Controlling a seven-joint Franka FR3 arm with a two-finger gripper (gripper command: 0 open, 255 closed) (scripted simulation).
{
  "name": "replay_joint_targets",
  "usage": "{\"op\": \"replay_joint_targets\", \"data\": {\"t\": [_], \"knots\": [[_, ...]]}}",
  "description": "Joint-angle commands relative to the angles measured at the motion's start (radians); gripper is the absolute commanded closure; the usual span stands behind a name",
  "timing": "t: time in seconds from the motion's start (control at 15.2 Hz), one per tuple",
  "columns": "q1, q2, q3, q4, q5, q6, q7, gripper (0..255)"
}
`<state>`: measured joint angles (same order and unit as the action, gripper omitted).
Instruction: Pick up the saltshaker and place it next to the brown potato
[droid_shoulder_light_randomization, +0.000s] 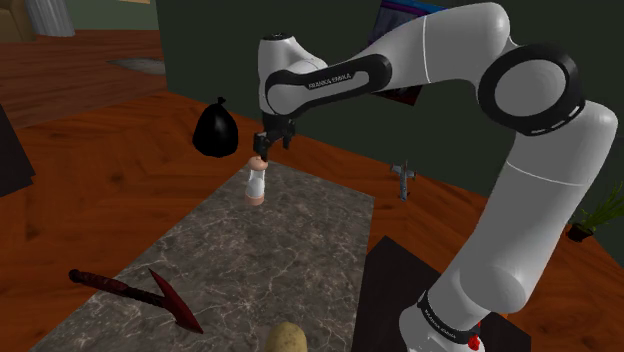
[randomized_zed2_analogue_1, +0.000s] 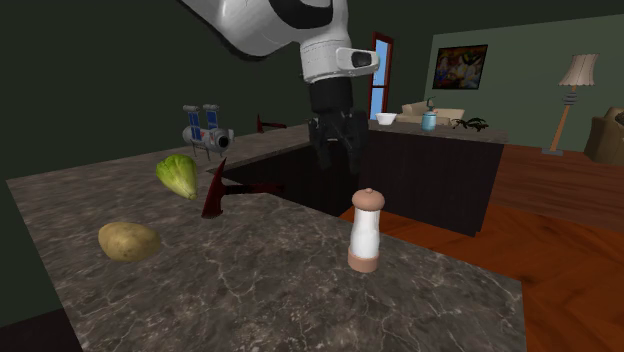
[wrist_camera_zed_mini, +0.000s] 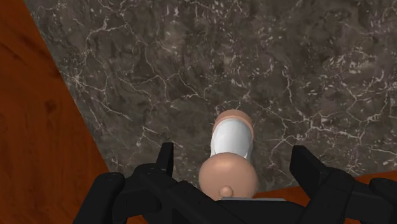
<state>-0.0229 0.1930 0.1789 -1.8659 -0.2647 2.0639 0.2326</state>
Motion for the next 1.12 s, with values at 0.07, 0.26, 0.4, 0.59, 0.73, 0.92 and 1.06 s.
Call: {"op": "replay_joint_targets", "data": {"t": [0.07,0.26,0.4,0.59,0.73,0.92,1.06], "knots": [[0.015,0.13,-0.005,0.126,-0.035,-0.011,0.016,0],[0.032,0.241,-0.012,0.24,-0.06,-0.027,0.026,0],[0.03,0.25,-0.015,0.228,-0.064,-0.005,0.028,0],[0.027,0.267,-0.02,0.212,-0.07,0.027,0.032,0],[0.025,0.278,-0.023,0.203,-0.075,0.048,0.035,0],[0.025,0.282,-0.023,0.2,-0.076,0.054,0.036,0],[0.025,0.282,-0.023,0.2,-0.076,0.054,0.036,0]]}}
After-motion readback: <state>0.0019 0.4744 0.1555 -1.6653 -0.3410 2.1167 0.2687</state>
